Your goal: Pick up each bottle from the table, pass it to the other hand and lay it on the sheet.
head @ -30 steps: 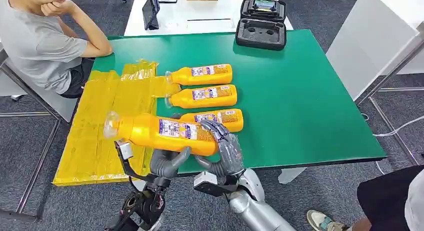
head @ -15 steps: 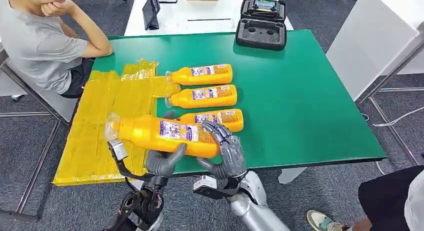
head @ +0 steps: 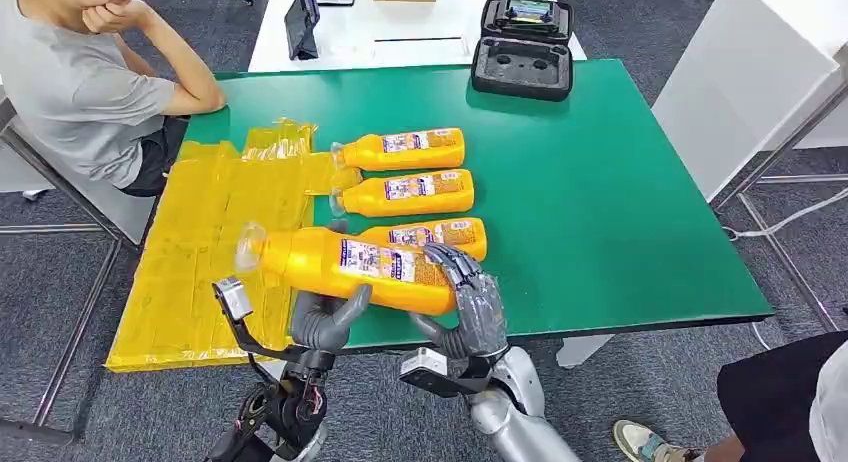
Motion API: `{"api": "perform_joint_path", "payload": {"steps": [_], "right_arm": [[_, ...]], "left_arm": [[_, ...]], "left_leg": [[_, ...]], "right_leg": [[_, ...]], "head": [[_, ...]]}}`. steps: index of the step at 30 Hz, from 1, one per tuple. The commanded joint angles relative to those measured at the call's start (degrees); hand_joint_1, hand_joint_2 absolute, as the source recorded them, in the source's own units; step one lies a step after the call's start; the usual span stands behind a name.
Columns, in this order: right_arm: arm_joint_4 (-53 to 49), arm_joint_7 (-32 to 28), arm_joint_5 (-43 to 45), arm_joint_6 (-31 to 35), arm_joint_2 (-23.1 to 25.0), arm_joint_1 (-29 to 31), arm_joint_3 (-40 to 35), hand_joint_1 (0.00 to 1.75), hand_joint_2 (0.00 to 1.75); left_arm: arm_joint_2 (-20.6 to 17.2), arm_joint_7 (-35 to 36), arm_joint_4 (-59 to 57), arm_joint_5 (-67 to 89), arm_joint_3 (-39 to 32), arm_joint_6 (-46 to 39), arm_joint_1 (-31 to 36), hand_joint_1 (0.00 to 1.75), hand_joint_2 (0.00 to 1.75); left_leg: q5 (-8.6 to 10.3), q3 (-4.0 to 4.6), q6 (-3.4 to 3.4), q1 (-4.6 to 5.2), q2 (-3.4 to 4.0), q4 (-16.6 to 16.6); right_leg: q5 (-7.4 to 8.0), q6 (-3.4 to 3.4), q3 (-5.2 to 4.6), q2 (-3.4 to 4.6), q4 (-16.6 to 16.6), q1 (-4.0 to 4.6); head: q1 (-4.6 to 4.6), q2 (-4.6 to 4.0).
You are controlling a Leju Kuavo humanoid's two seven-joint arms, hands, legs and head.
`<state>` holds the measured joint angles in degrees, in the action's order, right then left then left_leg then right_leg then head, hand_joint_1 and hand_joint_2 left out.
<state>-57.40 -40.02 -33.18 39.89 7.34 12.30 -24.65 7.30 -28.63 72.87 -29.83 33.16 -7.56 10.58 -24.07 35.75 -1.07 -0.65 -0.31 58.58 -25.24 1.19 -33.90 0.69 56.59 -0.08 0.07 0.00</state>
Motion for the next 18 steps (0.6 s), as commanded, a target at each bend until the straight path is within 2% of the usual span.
{"api": "perform_joint_path", "payload": {"steps": [1,2,3,10,18], "right_arm": [[1.0,0.0,-0.1,0.1,0.1,0.9,1.8,1.75,1.75],[1.1,0.0,0.4,0.1,0.2,0.8,2.0,1.75,1.75],[1.1,0.0,1.1,0.1,0.3,0.8,2.2,1.75,1.75],[1.8,0.0,6.1,0.1,-0.1,2.8,4.7,1.75,1.75],[3.5,0.0,13.0,0.1,0.1,2.7,1.4,1.75,1.75]], "left_arm": [[-1.5,0.4,-0.8,-0.2,-0.1,0.3,1.4,0.00,1.75],[-1.5,0.4,-0.7,-0.2,0.0,0.3,1.4,0.00,1.75],[-1.6,0.4,-0.6,-0.2,0.2,0.3,1.4,0.00,0.00],[-1.9,0.7,0.3,0.5,1.4,0.8,0.7,0.00,0.00],[-1.7,1.0,-0.7,0.7,2.5,1.5,1.5,0.00,0.00]], "left_leg": [[-0.03,-0.14,0.01,0.02,0.03,0.0],[-0.07,-0.30,0.02,0.04,0.04,-0.1],[-0.06,-0.22,0.02,0.02,0.03,-0.1],[-0.04,-0.16,0.01,0.03,0.06,-0.1],[-0.08,-0.33,0.03,0.03,0.07,-0.1]], "right_leg": [[-0.03,0.00,0.13,-0.02,0.0,-0.01],[-0.08,0.00,0.27,-0.04,-0.1,-0.03],[-0.06,0.00,0.21,-0.04,0.0,-0.01],[-0.03,0.00,0.15,0.01,0.0,-0.02],[-0.07,-0.01,0.31,-0.02,-0.1,-0.01]], "head": [[0.00,0.00],[0.00,0.00],[0.00,0.00],[0.00,0.00],[0.00,0.00]]}}
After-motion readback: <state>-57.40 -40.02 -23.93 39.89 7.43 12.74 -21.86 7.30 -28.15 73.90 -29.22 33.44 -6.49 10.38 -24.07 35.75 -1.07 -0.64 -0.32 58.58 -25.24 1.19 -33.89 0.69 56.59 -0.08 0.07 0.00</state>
